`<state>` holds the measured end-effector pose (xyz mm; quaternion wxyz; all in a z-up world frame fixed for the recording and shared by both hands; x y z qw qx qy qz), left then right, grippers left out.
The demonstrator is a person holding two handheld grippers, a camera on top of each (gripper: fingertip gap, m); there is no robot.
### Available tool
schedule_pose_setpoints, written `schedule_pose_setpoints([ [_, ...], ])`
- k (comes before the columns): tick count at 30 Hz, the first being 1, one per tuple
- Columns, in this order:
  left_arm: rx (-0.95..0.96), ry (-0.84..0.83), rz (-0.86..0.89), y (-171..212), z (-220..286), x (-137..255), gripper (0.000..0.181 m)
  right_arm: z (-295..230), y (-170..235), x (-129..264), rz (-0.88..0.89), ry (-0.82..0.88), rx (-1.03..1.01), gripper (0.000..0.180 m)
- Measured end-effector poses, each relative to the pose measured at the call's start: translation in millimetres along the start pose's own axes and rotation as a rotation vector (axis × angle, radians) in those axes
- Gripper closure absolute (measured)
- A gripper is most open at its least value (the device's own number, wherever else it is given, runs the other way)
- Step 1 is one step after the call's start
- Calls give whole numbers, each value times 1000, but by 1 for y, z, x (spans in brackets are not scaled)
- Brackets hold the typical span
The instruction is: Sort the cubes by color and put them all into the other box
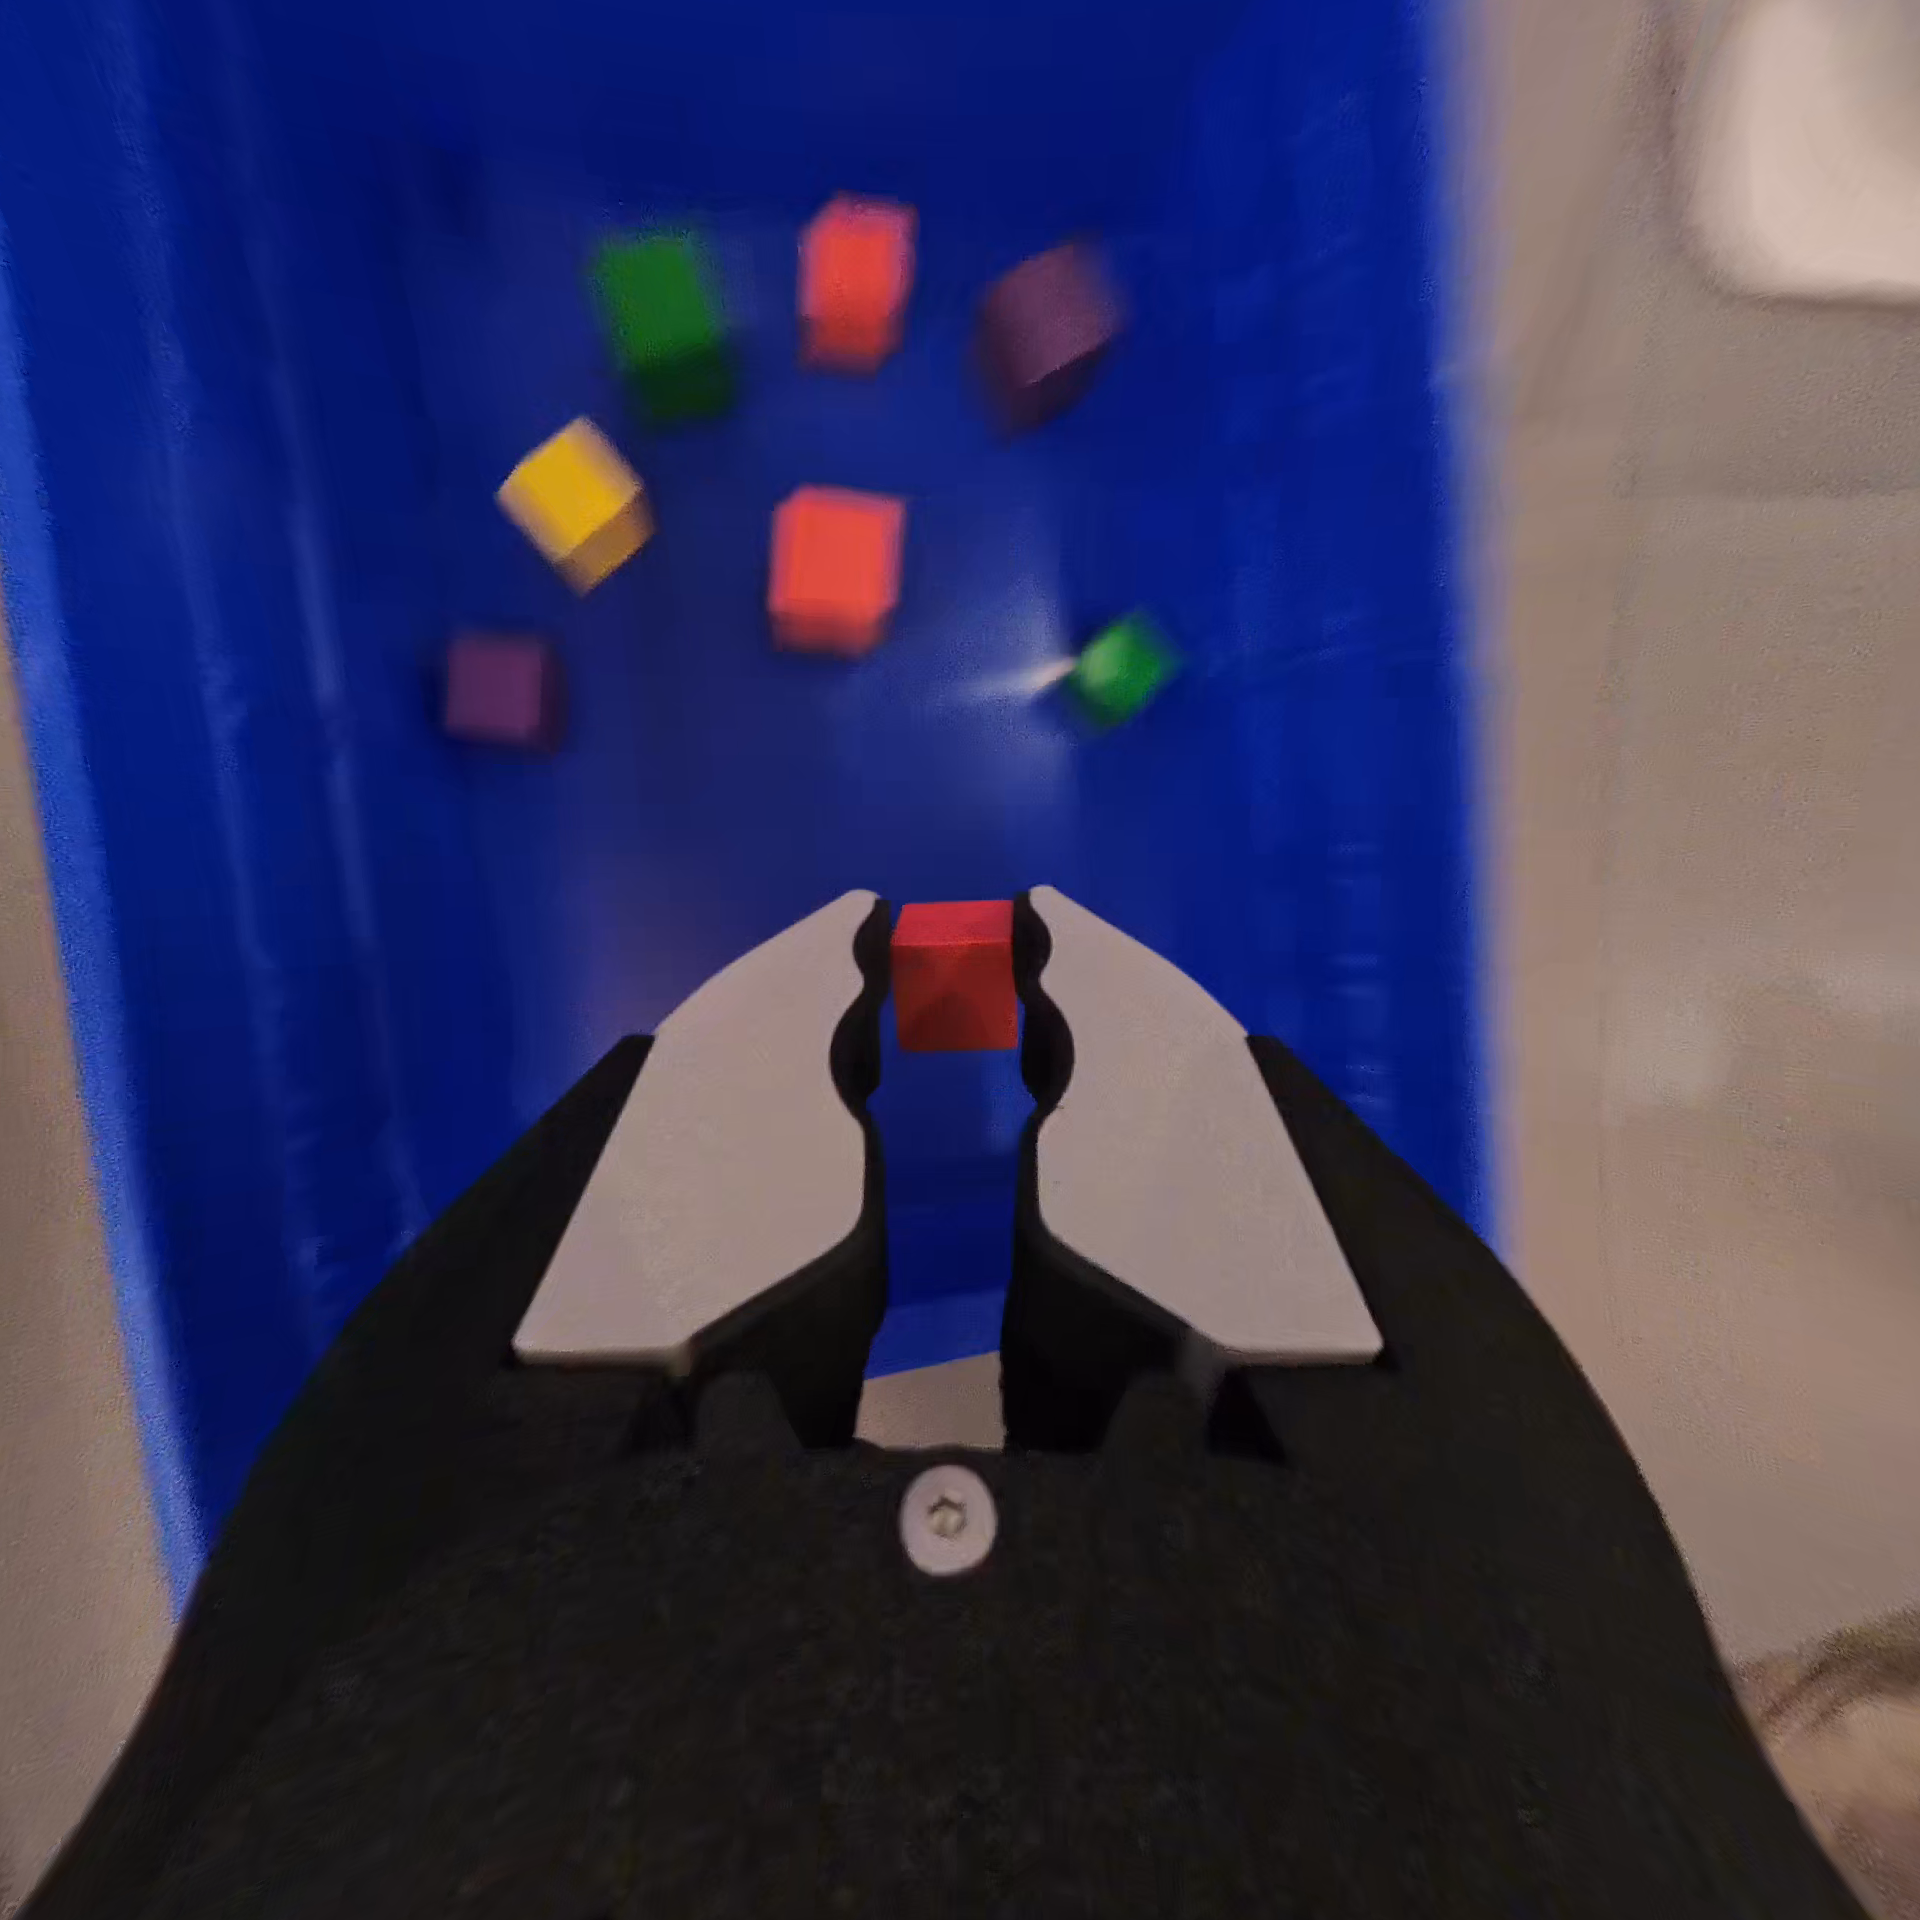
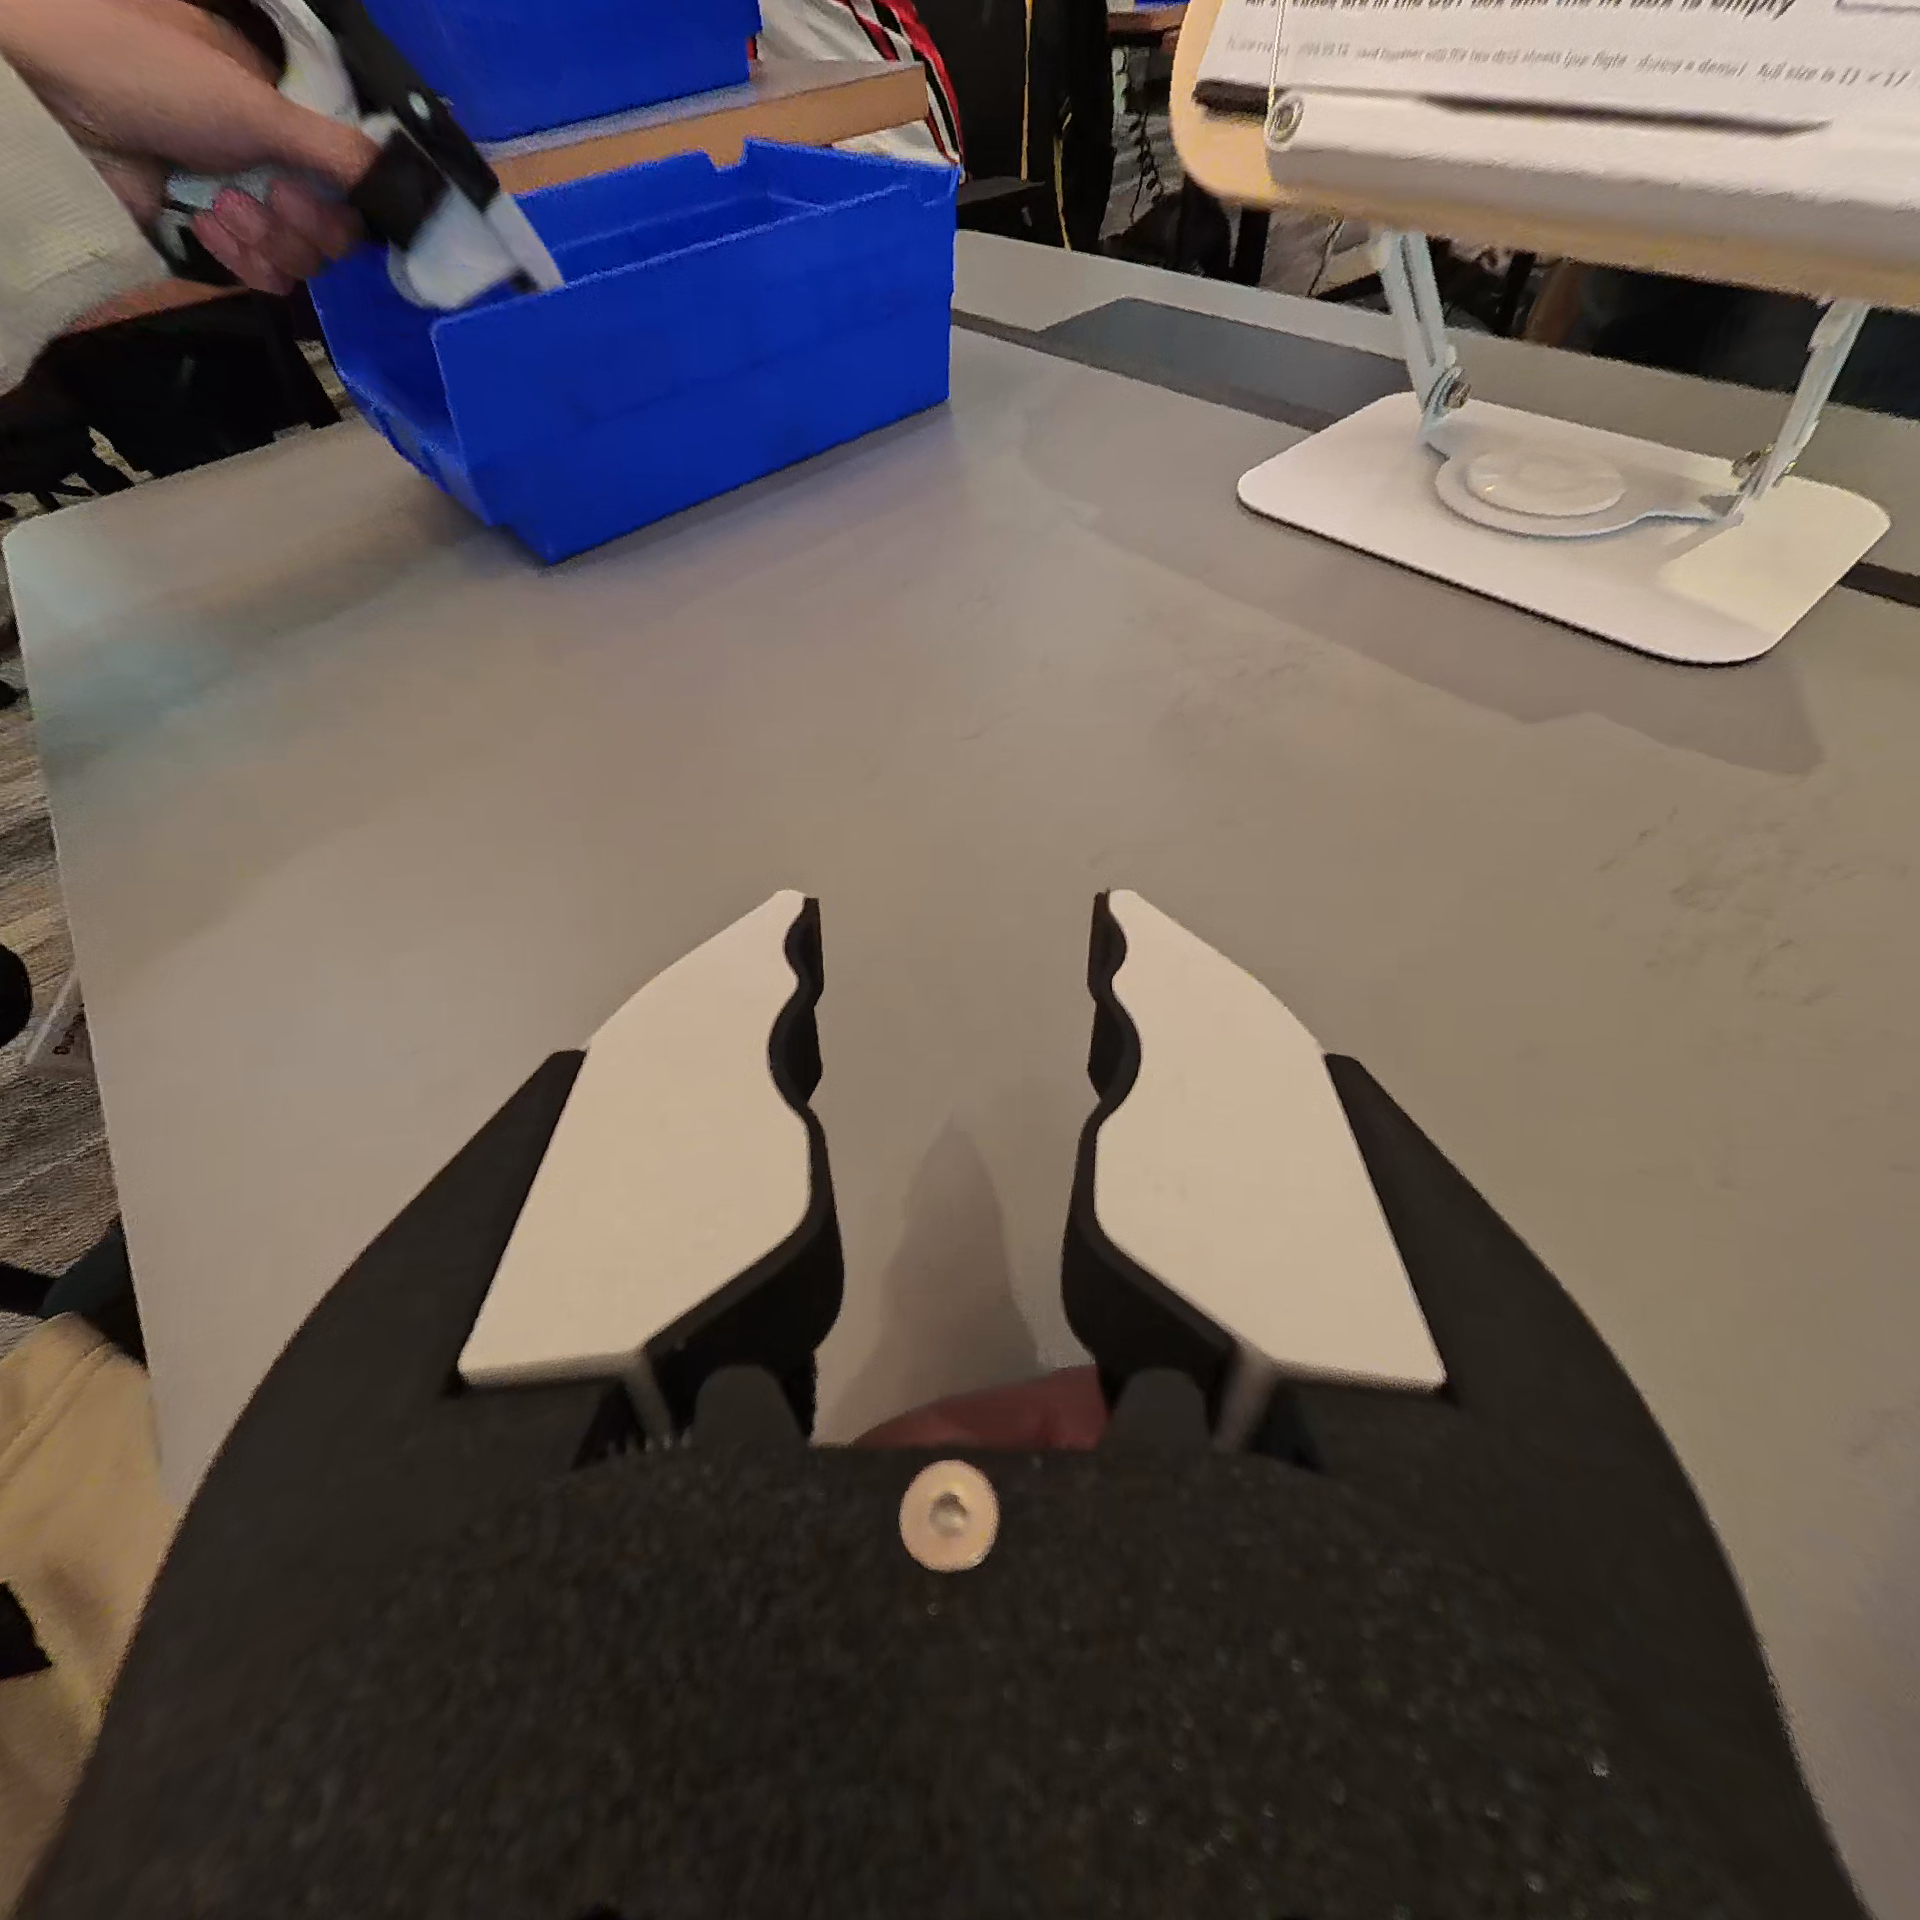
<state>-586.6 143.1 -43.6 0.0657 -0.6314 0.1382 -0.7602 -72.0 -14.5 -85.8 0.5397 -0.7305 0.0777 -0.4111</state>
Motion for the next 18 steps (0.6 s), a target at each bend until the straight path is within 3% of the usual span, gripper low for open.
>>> schedule_pose_setpoints([
  [4, -226, 315, 302, 0, 64, 40, 158, 5, -4, 9, 35, -8, 25, 132],
  [8, -442, 706, 502, 21, 133, 44, 159, 7, 4, 5, 49, -107, 30, 133],
  [13, -600, 960, 534, 39, 197, 25, 159, 5, 1, -3, 97, -300, -105, 135],
  [18, -689, 1165, 533, 42, 254, 26, 159, -15, -46, -11, 182, -512, -120, 135],
])
Point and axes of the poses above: each gripper's, where its closed fingertips meet, x back along the fingers, y out of its underside, z = x × y across the jaws, the point moved 8 cm from there along x, back along the fingers, and after that the axes turned 12 degrees about -z, right-handed, at the moved point
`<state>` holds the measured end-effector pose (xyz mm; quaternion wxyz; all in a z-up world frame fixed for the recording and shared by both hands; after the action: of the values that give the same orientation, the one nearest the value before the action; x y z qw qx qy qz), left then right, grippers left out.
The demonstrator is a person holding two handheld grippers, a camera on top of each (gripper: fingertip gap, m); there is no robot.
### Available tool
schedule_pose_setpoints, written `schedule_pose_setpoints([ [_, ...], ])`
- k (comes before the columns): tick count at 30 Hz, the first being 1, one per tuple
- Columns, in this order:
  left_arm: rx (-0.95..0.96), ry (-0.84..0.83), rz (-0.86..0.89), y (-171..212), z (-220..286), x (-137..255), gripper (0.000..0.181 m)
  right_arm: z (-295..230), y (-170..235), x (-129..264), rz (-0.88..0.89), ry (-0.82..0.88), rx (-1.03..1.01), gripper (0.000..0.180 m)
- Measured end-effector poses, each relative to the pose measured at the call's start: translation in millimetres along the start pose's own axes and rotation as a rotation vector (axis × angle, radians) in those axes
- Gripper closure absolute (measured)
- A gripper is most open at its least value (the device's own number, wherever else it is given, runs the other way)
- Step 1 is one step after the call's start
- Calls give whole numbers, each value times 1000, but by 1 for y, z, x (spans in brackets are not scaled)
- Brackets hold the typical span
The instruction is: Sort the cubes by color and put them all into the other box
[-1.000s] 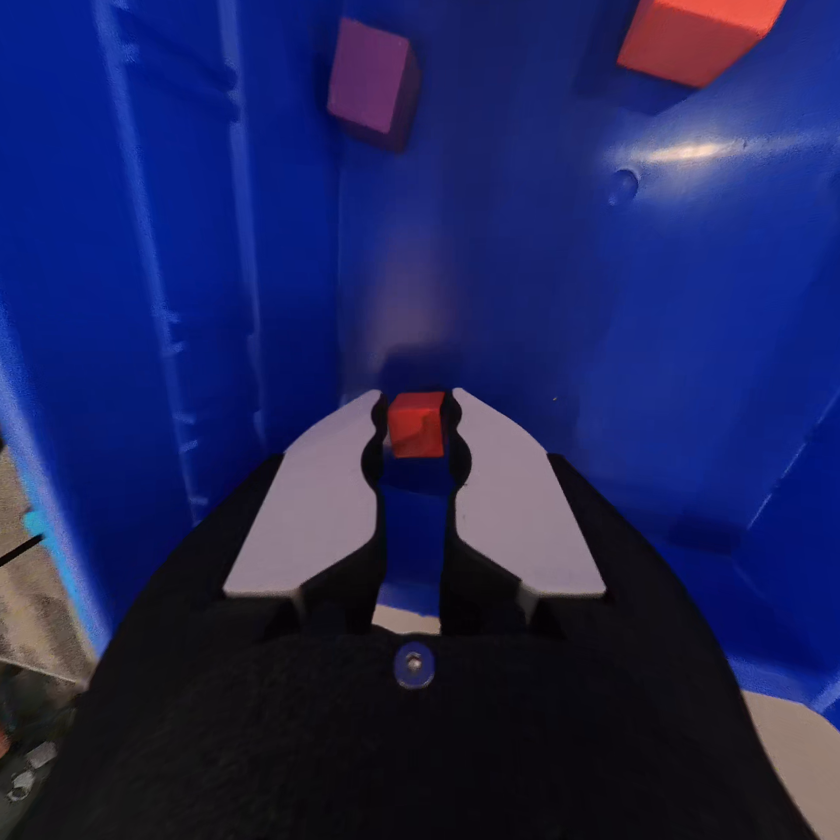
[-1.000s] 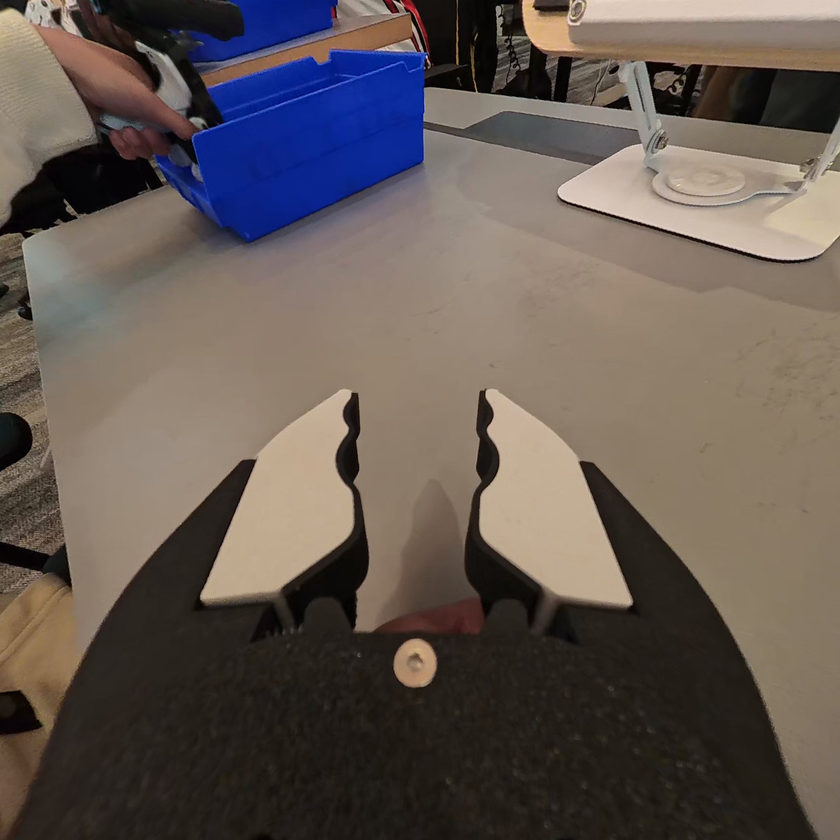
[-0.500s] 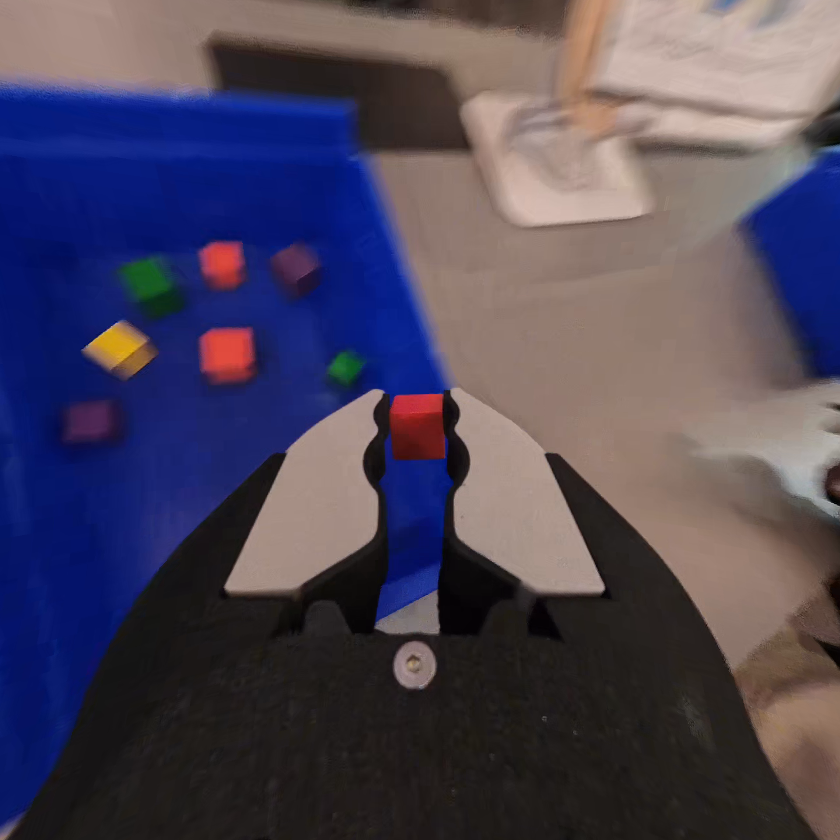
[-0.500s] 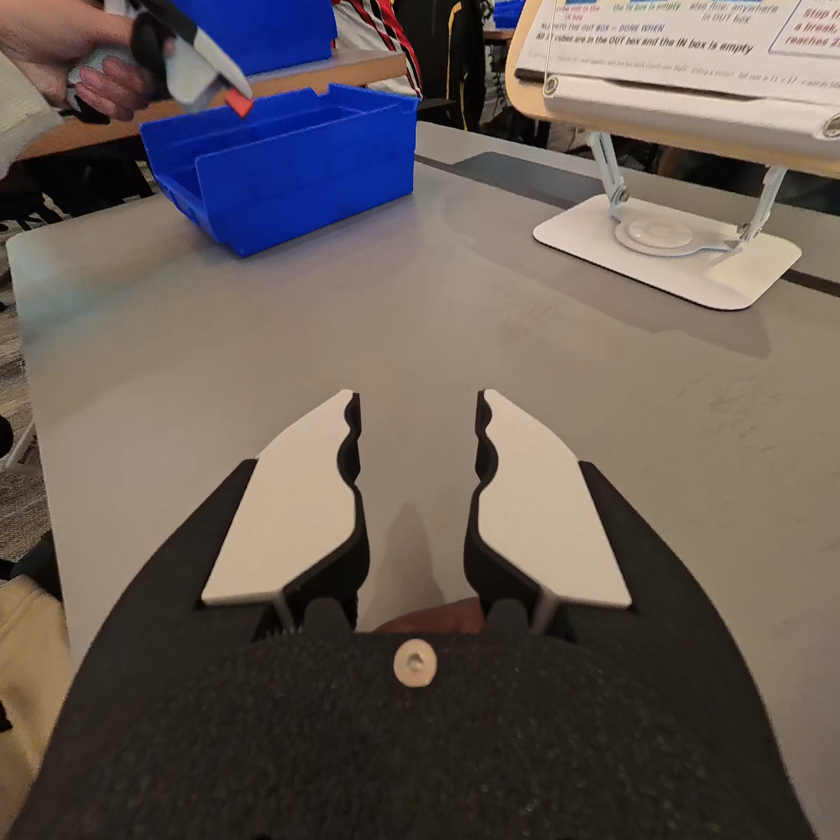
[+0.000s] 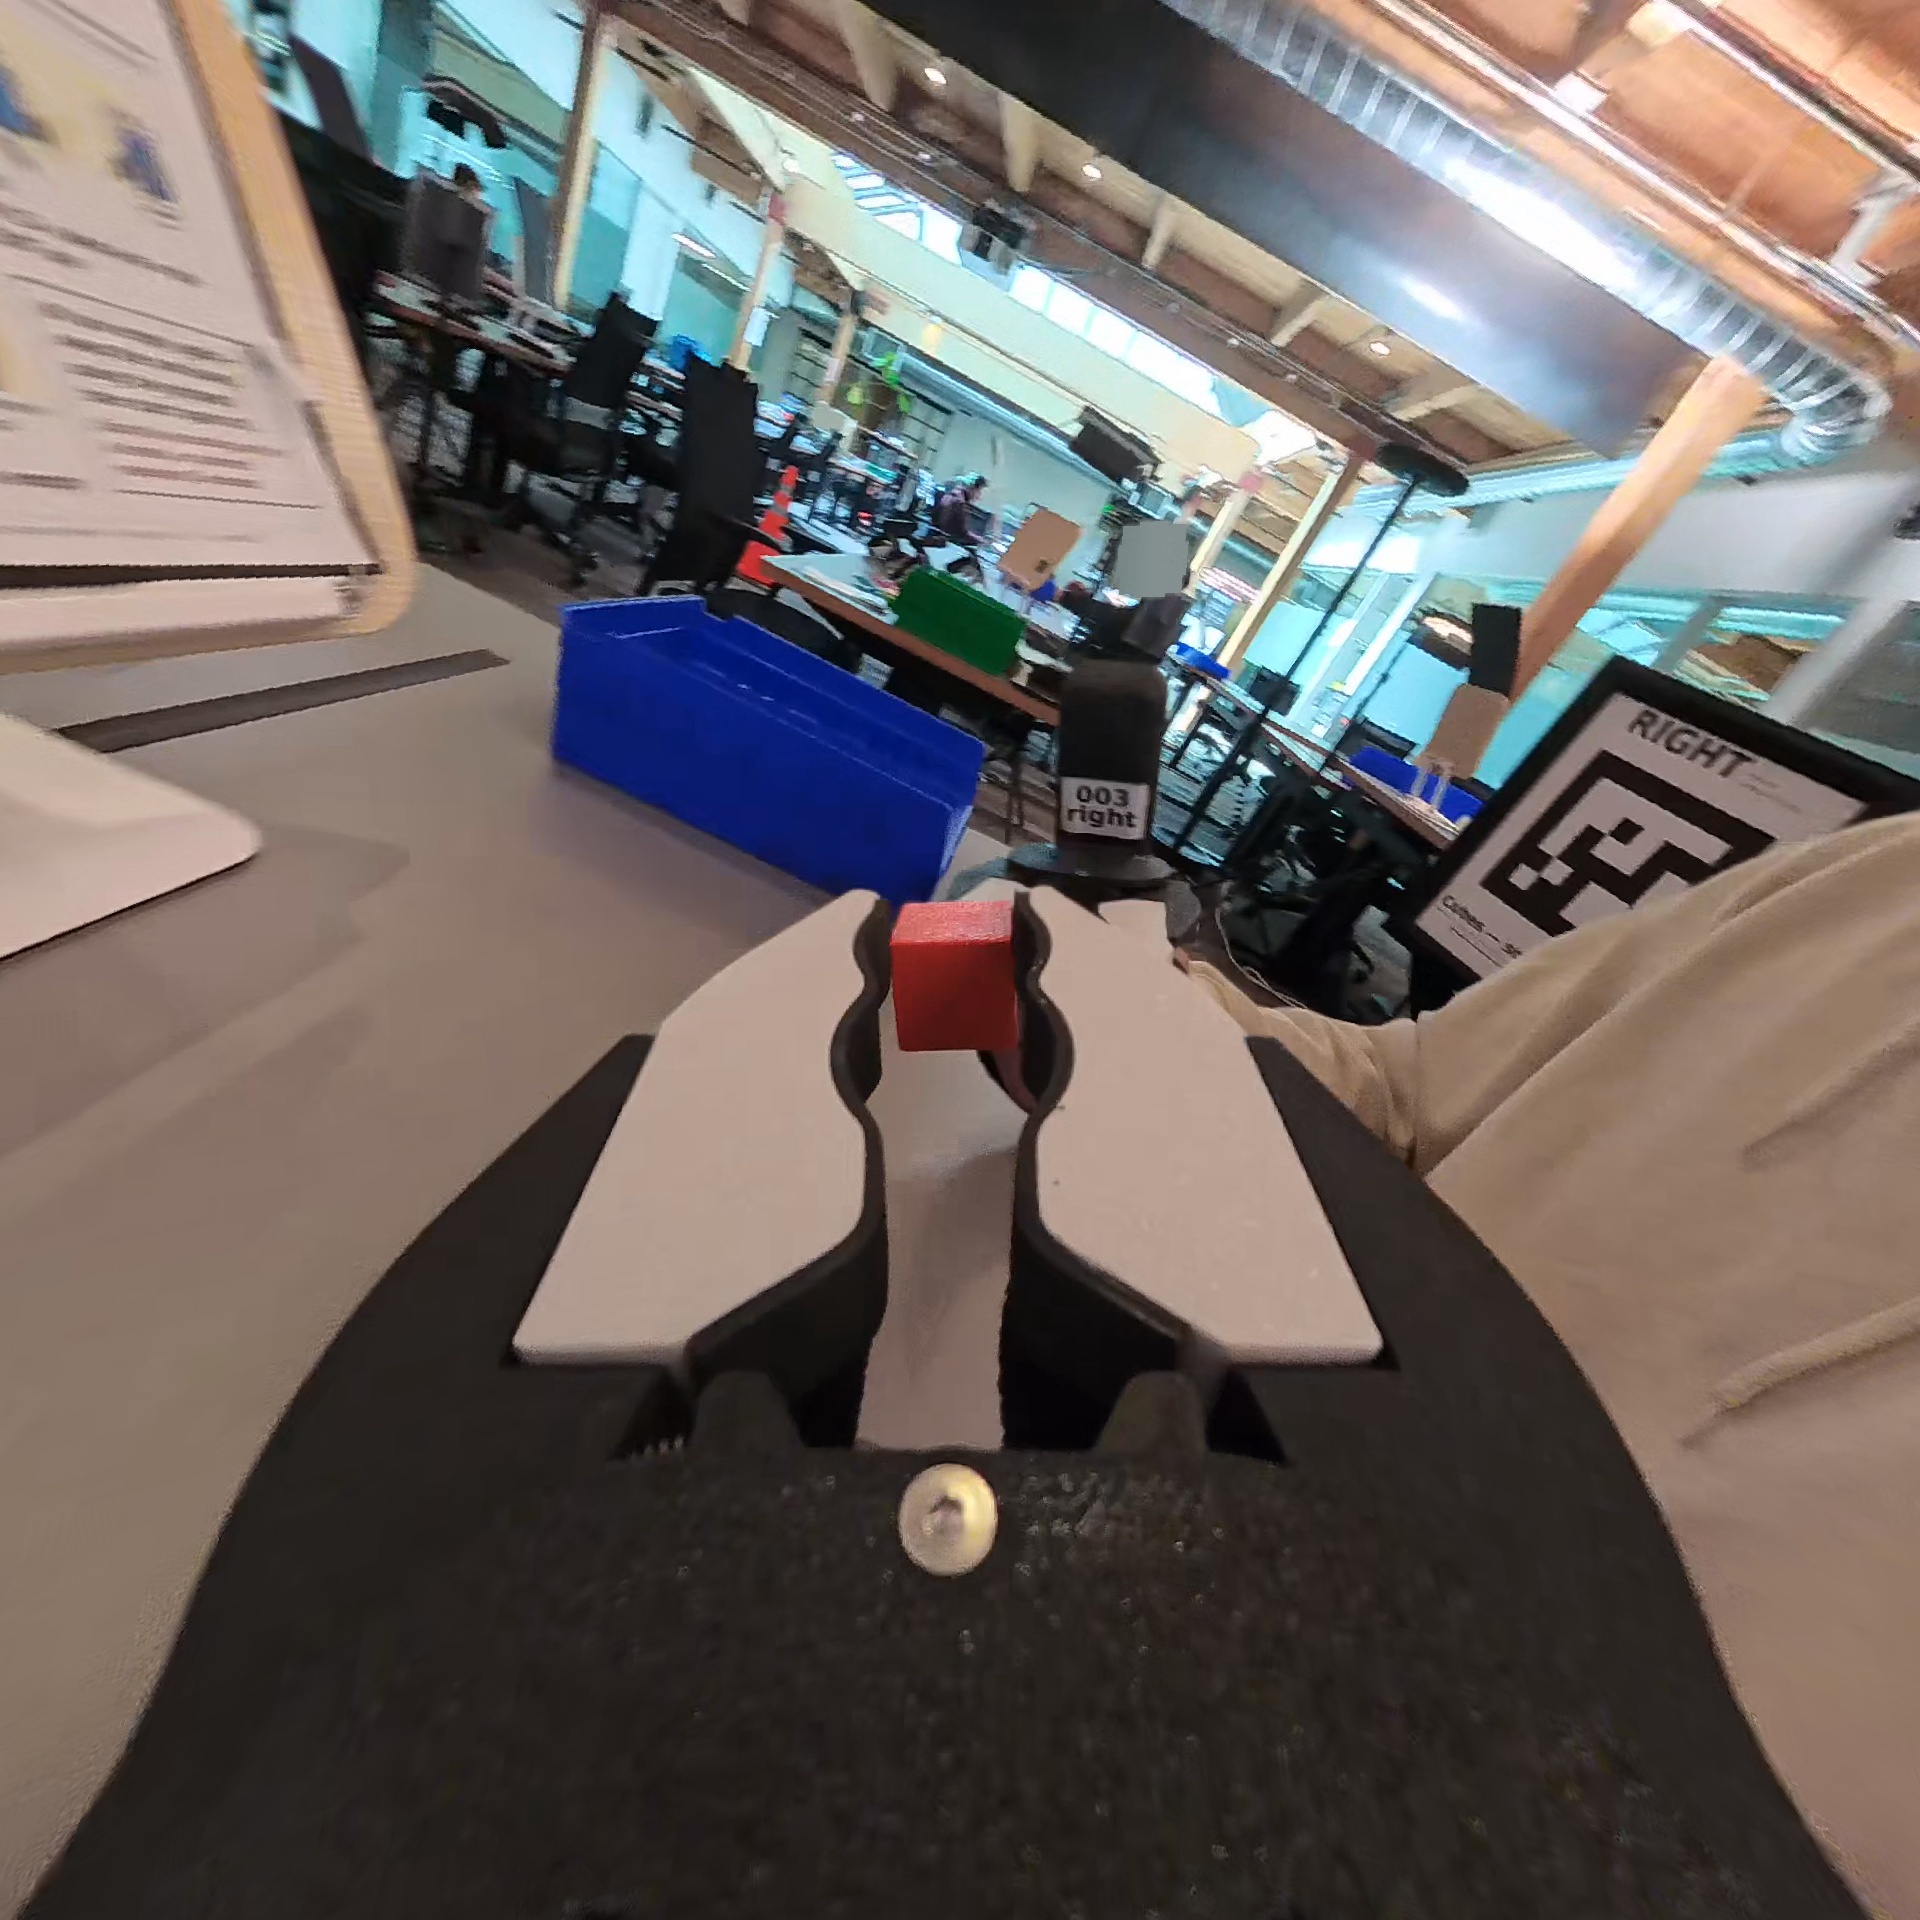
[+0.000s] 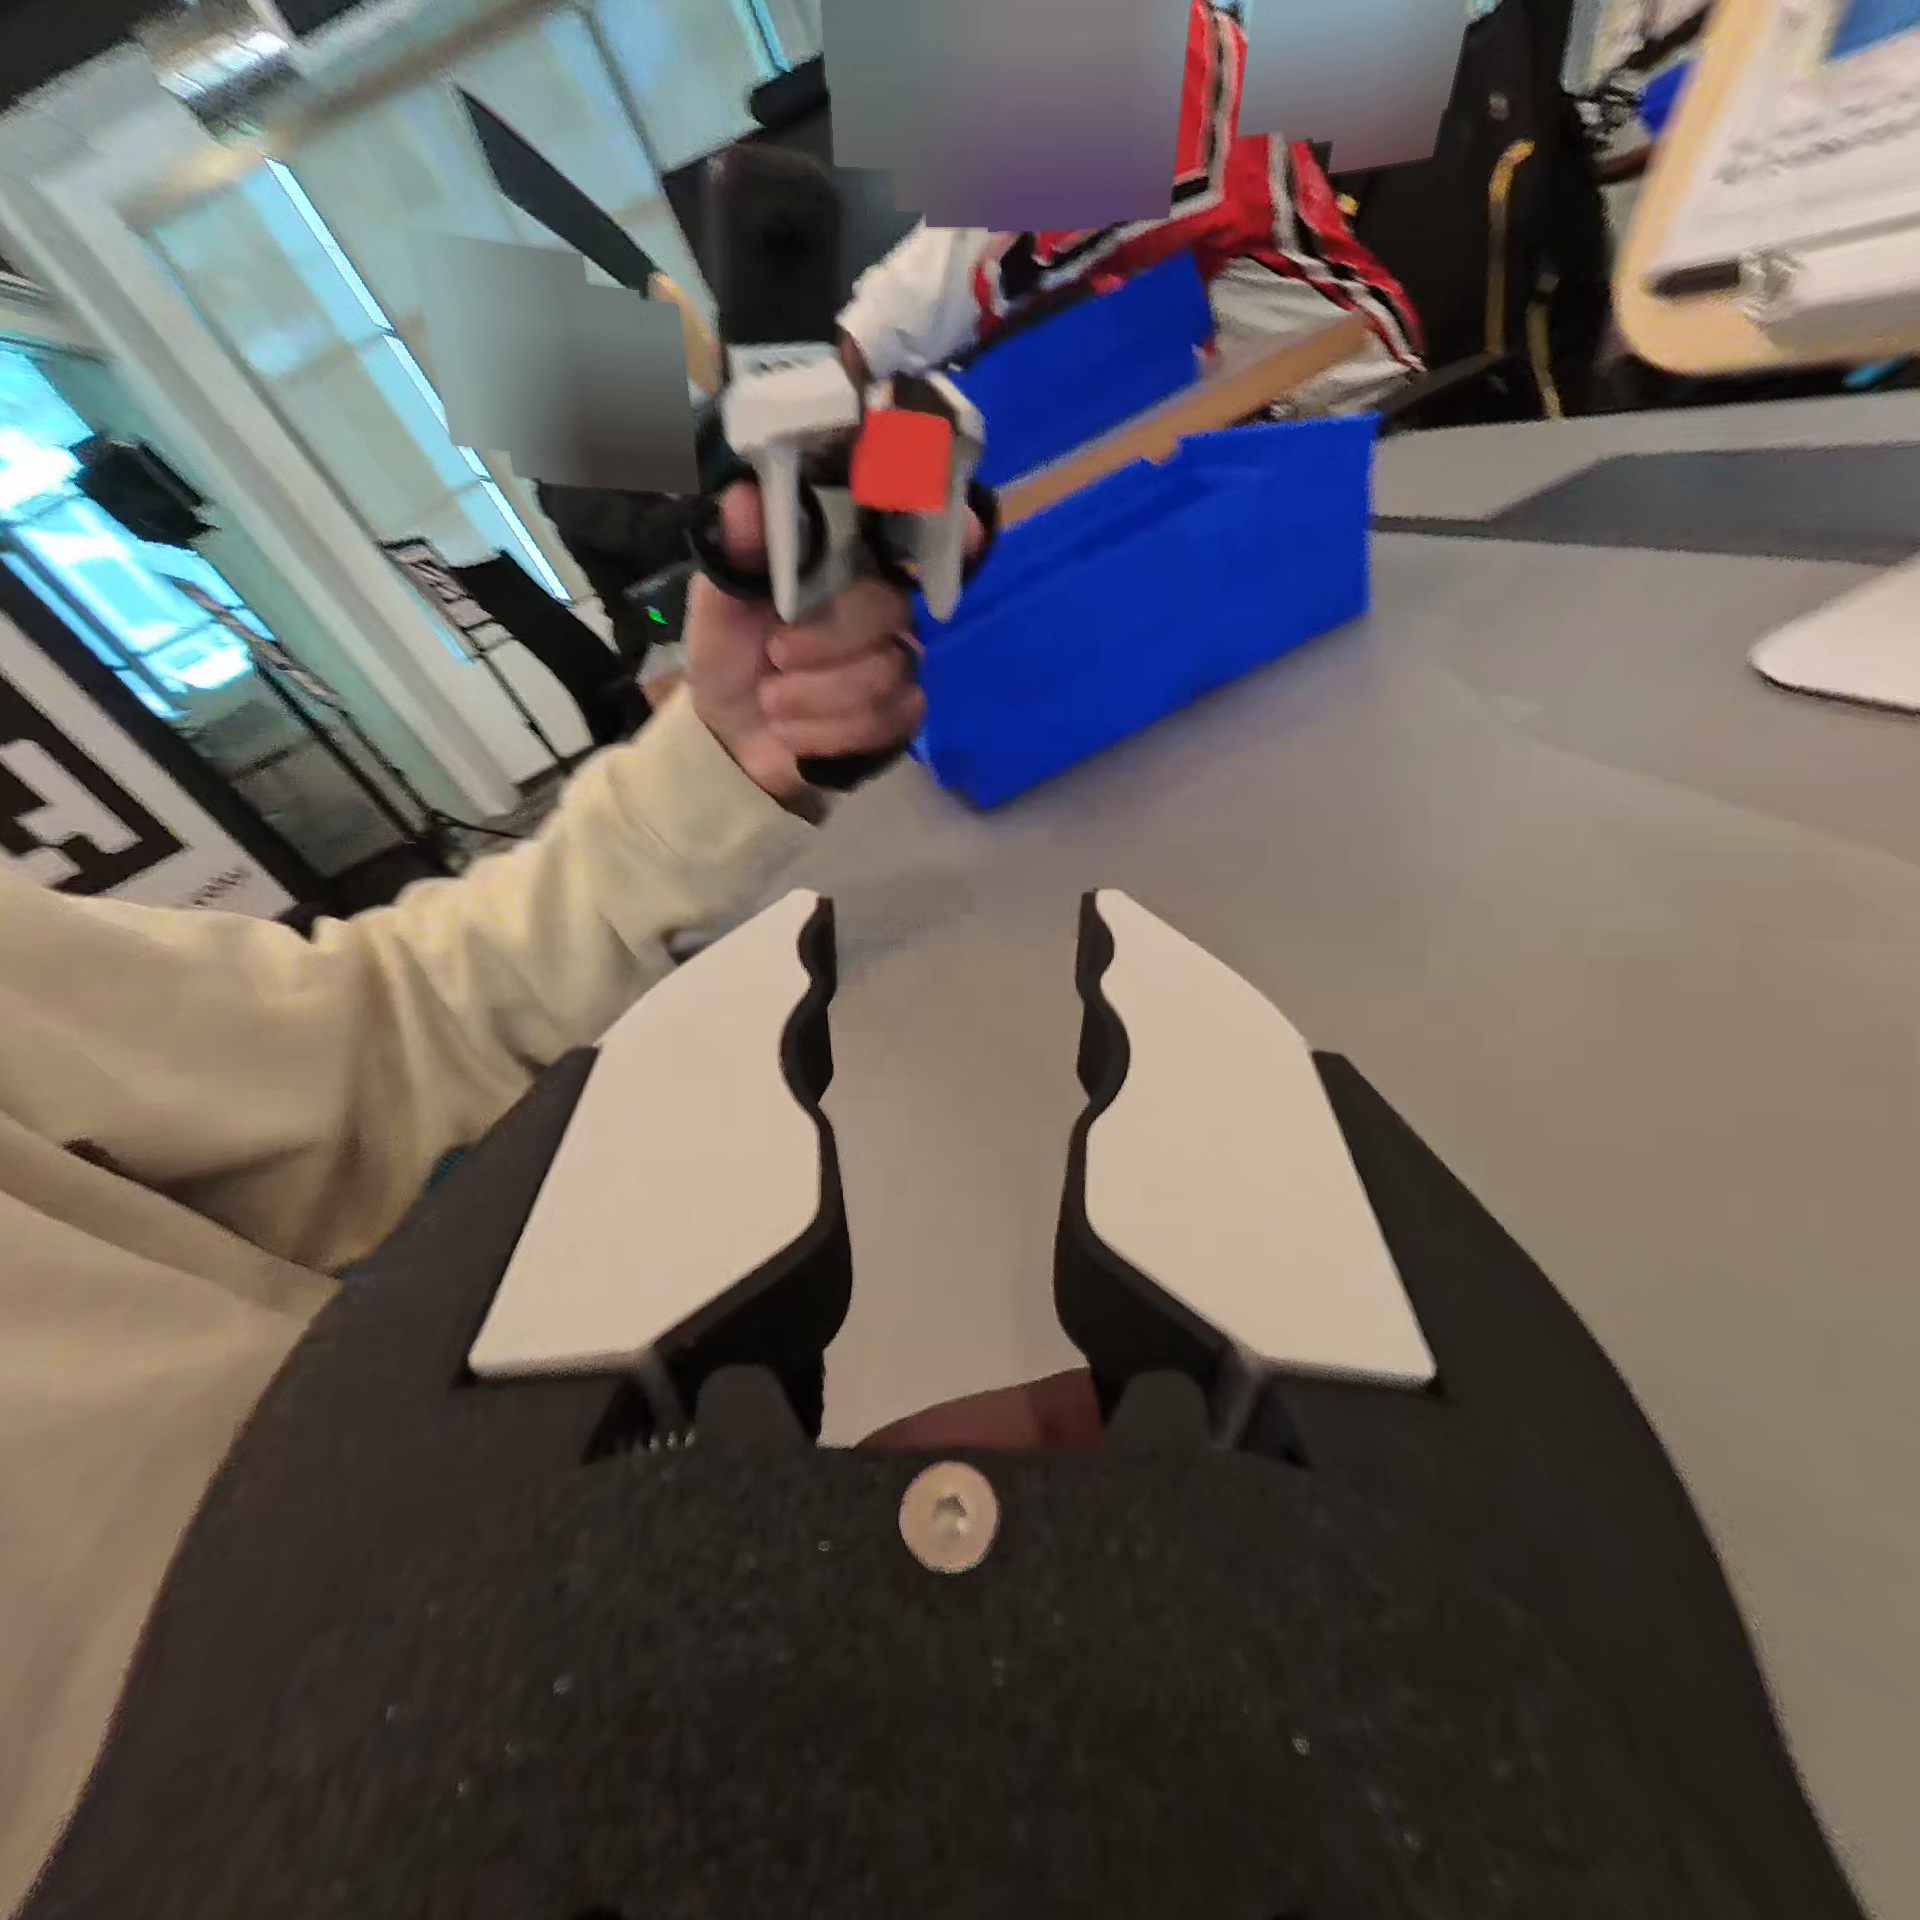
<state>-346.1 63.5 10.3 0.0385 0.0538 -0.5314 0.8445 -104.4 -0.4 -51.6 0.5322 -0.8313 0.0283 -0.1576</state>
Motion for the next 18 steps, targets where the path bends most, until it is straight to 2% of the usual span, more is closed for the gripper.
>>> schedule_pose_setpoints([
  [5, -57, 73, -61, -4, 14, -47, 159, -5, -33, -24, 21, -64, 25, 134],
  [14, -59, 112, -116, 5, 16, -84, 159, 0, -37, -19, 83, -102, -9, 138],
  [15, -59, 110, -126, 6, 15, -87, 159, -1, -36, -19, 86, -112, -12, 139],
  [17, -48, 128, -122, 8, 15, -91, 159, -1, -34, -18, 81, -105, -1, 156],
  [18, -42, 136, -119, 8, 15, -92, 159, 0, -34, -17, 85, -106, 3, 157],
])
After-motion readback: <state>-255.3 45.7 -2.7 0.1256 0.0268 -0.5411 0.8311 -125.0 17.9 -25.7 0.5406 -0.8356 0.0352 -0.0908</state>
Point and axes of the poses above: each gripper's, where its closed fingertips meet, x back along the fingers, y out of its underside, z = x × y across the jaws, the point moved 8 cm from there along x, back along the fingers, and after that the axes turned 12 degrees about -z, right-handed, at the moved point
